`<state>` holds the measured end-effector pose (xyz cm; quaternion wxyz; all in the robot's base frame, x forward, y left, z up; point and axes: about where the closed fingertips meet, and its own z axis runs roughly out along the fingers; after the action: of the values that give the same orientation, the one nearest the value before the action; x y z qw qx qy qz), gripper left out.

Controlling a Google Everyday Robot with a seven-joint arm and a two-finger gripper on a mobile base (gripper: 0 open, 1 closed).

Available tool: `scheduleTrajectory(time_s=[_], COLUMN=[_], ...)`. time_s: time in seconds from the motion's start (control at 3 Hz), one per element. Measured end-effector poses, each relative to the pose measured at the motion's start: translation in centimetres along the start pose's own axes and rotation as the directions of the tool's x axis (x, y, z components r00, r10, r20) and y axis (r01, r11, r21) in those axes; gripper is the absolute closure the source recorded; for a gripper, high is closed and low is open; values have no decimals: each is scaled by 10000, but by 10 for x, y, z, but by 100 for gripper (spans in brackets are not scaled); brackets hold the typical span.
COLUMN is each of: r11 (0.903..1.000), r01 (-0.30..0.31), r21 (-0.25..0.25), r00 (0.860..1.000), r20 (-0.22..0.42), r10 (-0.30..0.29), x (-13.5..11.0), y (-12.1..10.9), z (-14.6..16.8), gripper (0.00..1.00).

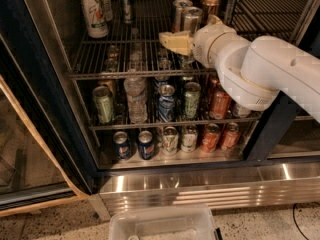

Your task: Pick redbull can from top shelf of fridge

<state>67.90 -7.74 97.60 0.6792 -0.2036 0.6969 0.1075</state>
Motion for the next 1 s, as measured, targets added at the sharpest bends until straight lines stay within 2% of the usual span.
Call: scheduleTrajectory(time_s=[1.0], r11=[10000], r01=[1], r21=[-1], r00=[10000], r20=[1], r10=[-1], x=[0], y=[0], z=[0], gripper=[89])
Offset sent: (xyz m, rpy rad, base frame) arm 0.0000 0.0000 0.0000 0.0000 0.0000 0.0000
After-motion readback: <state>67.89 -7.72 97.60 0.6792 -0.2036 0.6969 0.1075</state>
